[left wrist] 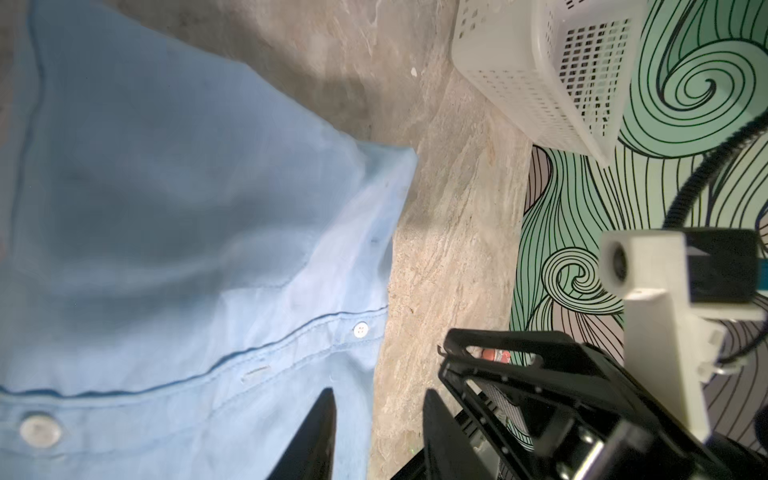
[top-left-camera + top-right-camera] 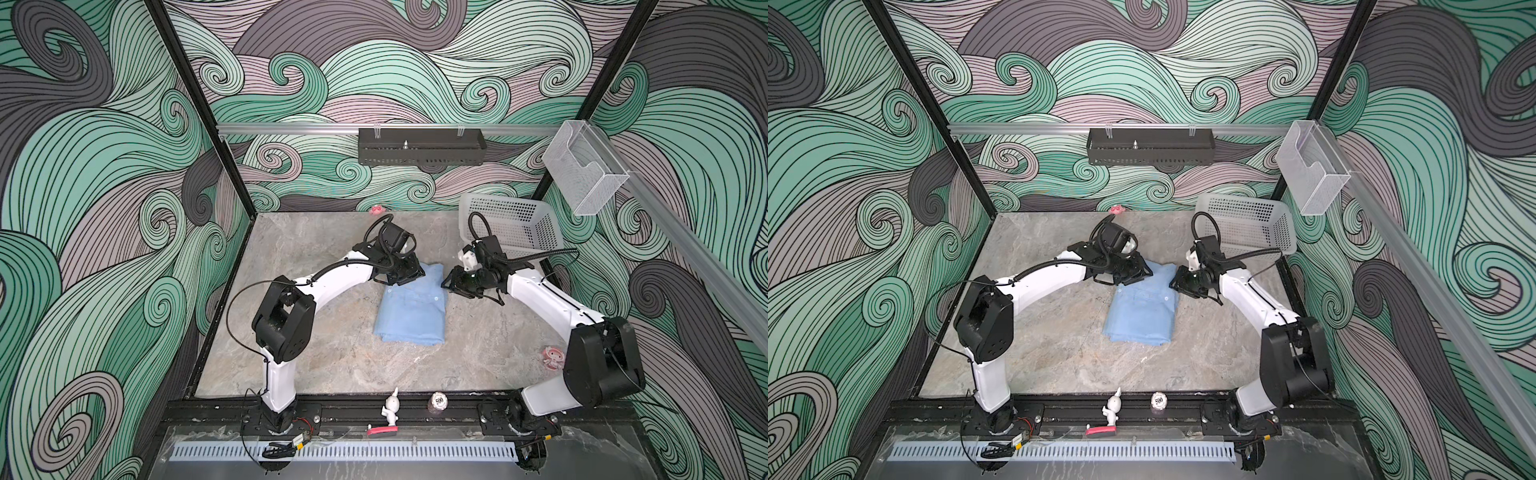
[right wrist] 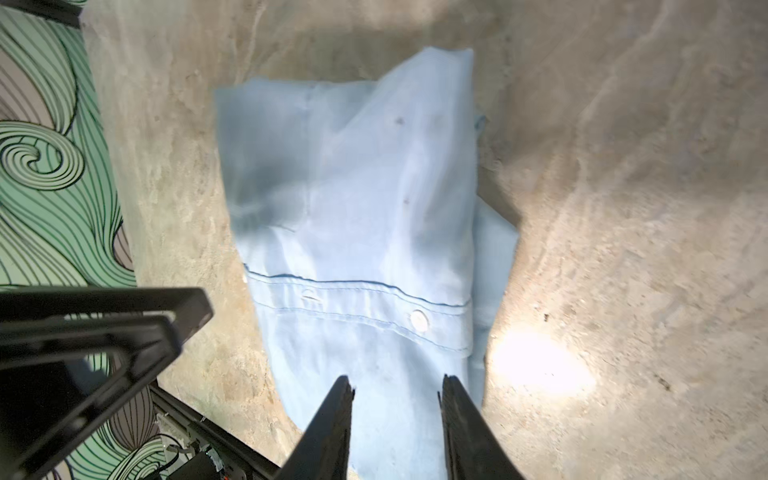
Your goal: Fold and stack the long sleeve shirts
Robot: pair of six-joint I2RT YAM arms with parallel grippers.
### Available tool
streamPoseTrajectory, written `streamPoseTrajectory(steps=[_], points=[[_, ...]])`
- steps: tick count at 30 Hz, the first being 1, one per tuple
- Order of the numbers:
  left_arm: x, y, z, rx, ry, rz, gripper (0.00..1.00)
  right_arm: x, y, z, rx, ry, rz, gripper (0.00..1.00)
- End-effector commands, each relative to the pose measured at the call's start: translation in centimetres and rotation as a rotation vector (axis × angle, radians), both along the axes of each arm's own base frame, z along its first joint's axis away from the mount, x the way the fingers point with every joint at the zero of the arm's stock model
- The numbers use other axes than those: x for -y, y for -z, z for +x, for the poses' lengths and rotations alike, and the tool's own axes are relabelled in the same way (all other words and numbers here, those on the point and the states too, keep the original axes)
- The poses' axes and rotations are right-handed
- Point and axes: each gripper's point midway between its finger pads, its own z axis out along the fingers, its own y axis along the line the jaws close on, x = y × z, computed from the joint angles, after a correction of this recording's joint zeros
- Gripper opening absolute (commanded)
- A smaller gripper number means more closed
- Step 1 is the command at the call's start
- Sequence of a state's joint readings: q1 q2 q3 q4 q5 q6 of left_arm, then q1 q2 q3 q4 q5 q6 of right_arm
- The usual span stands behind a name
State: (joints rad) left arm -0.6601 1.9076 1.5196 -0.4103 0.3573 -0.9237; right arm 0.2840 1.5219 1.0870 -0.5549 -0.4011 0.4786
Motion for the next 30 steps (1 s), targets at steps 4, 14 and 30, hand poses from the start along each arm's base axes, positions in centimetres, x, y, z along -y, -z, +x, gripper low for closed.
streamPoseTrajectory(steps=[4,14,30], points=[[-2.0,6.3,1.3,-0.113,0.002,0.036,0.36,-2.3,3.3,0.7,-0.091,-0.06,0.021,0.32],[-3.6,9.1,3.8,-0.163,0.009,0.066,0.37,-1.7,11.5,-3.1,-0.255,-0.054,-0.027,0.29],[-5.6,6.3,1.0,-0.142,0.029,0.014,0.41,-6.1,2.7,-6.2,-0.109,-0.184,0.009,0.38]])
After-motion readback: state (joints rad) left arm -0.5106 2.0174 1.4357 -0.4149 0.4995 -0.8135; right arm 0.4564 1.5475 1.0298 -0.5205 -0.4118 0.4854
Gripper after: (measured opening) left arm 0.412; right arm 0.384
